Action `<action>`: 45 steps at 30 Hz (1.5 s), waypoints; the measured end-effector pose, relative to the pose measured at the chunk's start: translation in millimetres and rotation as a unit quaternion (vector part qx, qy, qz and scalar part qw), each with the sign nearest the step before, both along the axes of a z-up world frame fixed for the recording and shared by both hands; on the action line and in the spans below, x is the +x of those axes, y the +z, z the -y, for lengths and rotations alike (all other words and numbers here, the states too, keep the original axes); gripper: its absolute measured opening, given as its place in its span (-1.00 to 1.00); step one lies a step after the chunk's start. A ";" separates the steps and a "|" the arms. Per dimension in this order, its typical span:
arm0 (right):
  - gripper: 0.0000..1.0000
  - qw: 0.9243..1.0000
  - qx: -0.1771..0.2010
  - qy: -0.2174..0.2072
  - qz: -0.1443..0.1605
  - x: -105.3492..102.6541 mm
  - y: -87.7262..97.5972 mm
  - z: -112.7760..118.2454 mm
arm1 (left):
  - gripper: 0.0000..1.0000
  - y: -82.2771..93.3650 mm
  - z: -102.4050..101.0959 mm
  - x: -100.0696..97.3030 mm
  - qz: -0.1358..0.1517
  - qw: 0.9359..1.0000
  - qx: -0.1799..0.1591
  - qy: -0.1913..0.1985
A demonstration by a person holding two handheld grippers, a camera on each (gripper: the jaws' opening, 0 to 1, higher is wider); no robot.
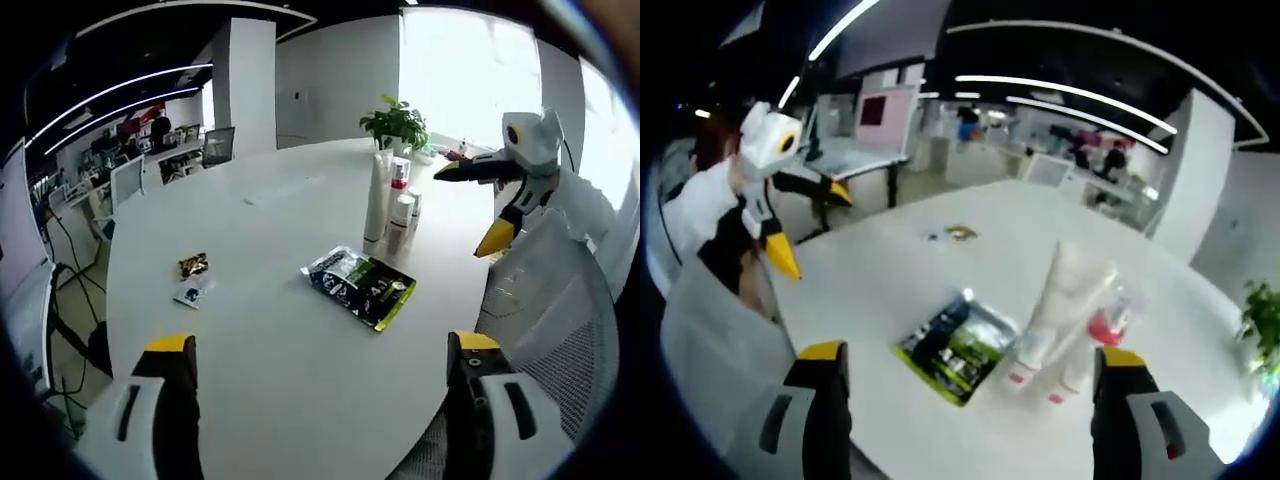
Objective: Arrange the skincare products in the storage area until every visible bottle or jar stands upright without overlapping.
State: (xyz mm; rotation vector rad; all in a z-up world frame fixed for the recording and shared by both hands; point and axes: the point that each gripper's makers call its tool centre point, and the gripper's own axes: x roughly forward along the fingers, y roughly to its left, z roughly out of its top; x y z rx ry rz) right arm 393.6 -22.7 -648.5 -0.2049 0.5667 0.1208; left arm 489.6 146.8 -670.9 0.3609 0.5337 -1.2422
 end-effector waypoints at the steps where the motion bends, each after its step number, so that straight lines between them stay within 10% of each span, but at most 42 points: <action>1: 0.99 1.000 0.002 0.006 0.001 1.8 0.3 -2.2 | 0.98 -0.8 -0.1 -0.2 -0.001 1.000 0.001 -0.001; 27: 0.99 0.993 0.024 0.113 -0.002 56.8 -22.5 -55.5 | 0.95 -13.1 -1.3 25.8 -0.009 1.000 0.024 0.011; 45: 0.99 0.992 0.064 0.107 -0.027 49.9 -47.4 -57.9 | 0.87 -38.1 17.8 50.1 -0.020 0.998 0.051 0.002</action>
